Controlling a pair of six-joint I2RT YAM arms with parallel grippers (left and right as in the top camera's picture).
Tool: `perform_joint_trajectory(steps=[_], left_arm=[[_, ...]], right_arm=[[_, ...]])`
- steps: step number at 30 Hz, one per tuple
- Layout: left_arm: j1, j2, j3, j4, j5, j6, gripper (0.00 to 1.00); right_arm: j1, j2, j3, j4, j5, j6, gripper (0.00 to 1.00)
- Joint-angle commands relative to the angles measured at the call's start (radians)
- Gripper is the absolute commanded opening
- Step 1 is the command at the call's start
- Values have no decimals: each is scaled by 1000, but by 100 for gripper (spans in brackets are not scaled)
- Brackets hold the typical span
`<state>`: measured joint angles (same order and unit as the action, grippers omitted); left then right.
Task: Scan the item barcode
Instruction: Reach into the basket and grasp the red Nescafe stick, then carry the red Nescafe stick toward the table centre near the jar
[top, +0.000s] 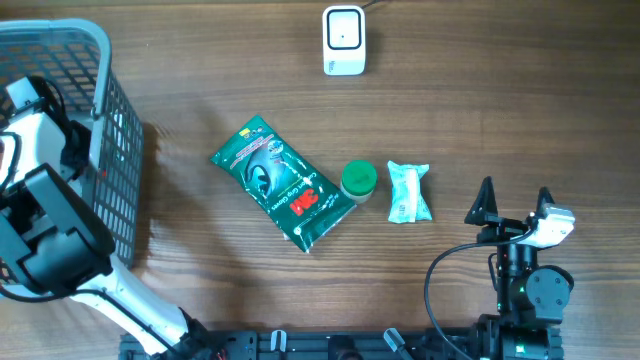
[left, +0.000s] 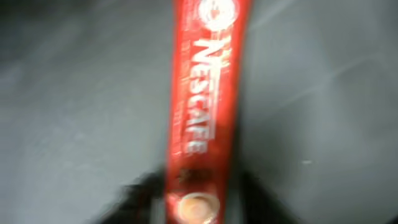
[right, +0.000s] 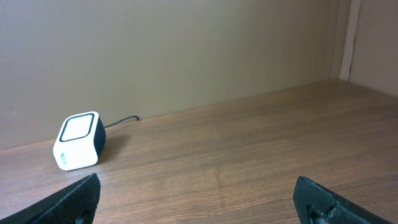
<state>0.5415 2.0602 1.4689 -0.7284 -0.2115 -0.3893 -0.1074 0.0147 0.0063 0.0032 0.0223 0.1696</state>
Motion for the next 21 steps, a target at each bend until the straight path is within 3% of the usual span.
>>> perform_joint_trajectory(steps=[1, 7, 16, 18, 21], left_arm=[[13, 65, -131, -16, -127, 14, 4], [13, -46, -122, -40, -138, -44, 4], [-8, -581, -86, -35, -83, -69, 4], [-8, -688, -87, -39, -28, -71, 4], [-8, -840, -87, -42, 166, -71, 4]], right_arm=[[0, -7, -1, 3, -14, -12, 100], [0, -7, -1, 3, -14, -13, 100], [0, -7, -1, 3, -14, -13, 100], [0, -7, -1, 3, -13, -13, 100], [0, -7, -1, 3, -14, -12, 100]])
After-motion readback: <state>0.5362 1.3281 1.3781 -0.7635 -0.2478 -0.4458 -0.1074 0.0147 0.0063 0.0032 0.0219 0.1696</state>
